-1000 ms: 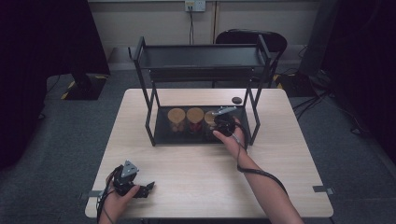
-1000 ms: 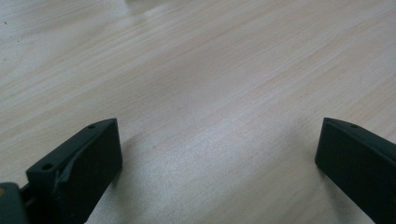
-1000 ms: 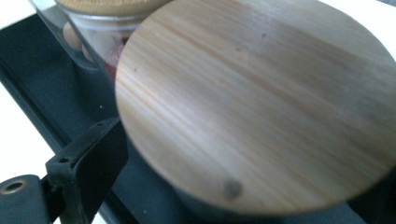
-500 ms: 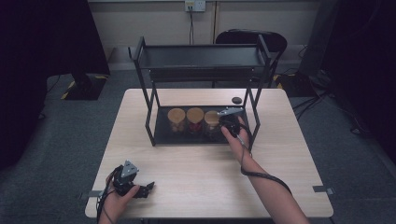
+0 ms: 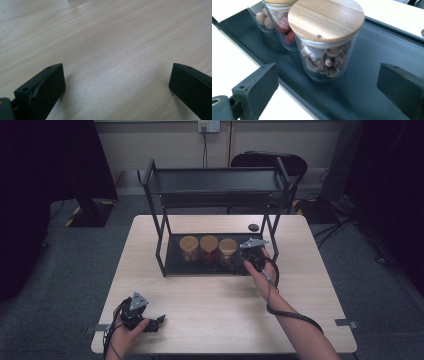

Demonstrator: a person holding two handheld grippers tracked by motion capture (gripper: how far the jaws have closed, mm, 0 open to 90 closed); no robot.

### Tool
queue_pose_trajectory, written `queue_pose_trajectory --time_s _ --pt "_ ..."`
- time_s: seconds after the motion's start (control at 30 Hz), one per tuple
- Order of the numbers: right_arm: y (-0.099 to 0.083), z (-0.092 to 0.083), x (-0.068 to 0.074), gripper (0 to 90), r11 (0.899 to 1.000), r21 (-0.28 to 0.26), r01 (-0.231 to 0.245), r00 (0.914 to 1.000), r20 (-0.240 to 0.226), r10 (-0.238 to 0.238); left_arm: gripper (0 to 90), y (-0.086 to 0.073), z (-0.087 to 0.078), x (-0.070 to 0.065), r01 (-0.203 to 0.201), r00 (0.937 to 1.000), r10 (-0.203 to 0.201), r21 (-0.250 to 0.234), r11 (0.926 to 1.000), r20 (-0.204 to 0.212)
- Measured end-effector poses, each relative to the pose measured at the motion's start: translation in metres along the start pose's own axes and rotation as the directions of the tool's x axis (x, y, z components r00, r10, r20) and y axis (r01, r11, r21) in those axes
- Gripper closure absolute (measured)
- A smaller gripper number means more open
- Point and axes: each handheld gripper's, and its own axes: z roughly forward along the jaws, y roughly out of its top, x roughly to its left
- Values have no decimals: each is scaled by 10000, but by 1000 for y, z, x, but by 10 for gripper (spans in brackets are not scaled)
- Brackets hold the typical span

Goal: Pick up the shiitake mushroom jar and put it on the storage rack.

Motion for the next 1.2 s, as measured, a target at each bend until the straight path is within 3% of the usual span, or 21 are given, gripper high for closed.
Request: queue_pose_trajectory --time_s 0.5,0.87,1.2 --pt "-16 -24 4 31 9999 -131 27 9997 -262 -30 2 0 0 0 1 10000 -1 -4 10000 2" --pt "-36 -39 5 31 9998 -172 -58 9979 -646 47 2 0 0 0 -1 10000 1 -3 10000 2" --pt "-59 -58 2 31 9999 -103 100 9975 -697 -107 2 0 0 0 0 10000 0 -3 10000 5"
